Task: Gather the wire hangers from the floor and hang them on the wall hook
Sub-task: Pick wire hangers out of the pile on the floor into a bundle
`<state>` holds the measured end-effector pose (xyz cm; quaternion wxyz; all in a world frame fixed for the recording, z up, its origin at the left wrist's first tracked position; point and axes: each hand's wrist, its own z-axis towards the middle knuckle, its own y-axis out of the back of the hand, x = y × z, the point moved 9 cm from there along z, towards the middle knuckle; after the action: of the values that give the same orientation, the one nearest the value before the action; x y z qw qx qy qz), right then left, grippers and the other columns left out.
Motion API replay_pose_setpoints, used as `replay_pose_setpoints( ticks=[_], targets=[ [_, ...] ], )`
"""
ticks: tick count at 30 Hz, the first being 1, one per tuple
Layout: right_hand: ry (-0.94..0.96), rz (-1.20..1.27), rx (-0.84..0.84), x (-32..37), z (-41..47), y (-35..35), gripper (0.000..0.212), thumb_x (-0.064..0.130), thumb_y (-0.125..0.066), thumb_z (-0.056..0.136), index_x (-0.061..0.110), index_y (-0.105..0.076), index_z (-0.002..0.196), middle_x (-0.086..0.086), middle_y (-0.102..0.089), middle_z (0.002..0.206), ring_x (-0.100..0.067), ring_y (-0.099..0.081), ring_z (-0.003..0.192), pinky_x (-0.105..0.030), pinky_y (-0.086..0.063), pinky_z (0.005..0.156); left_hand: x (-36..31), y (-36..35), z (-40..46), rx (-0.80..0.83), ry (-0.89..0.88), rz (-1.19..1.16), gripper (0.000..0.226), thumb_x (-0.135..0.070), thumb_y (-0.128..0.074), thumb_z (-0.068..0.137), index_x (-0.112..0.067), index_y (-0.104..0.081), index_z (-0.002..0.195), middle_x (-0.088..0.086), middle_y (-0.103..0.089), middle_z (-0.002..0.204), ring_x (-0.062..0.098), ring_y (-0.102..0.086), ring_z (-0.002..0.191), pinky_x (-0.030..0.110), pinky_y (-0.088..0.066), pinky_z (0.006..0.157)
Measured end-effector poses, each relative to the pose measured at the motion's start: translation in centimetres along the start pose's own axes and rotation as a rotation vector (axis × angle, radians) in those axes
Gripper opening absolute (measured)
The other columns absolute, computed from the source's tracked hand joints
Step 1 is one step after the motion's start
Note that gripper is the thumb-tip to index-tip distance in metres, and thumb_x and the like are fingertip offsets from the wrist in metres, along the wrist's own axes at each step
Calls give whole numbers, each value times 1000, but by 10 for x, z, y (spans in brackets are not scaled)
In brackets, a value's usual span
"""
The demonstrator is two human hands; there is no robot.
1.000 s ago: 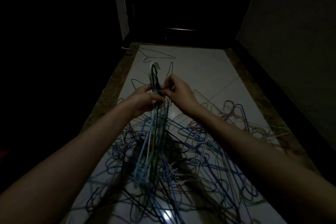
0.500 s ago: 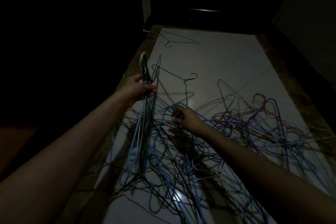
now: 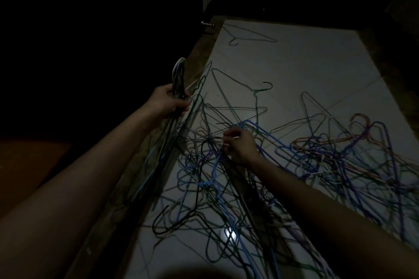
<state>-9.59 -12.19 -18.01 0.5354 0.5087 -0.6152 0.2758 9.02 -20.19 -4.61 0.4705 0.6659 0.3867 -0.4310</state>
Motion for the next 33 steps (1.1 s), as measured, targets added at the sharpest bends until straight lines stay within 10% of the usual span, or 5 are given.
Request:
replay_pose_setpoints(
  ticks=[19,33],
  targets=[
    [332,-82,-40,102,-39,-33,22,-5,-48,89,17,-47,95,-3,-45,71,-45,-58,76,-55,-54,65,-40,70,-29,-68,-96,58,25,15,-58,81,-9,-55,77,12,-57,69,19,-59,62,18,-50,46],
    [446,42,-172,152,-43,0,22,-7,-47,89,14,-52,95,-3,-42,77,-20,-52,71,-25,-55,69,-41,80,-35,-48,-75,113,26,14,-59,81,-10,-54,75,9,-56,68,15,-58,58,19,-52,49]
  ],
)
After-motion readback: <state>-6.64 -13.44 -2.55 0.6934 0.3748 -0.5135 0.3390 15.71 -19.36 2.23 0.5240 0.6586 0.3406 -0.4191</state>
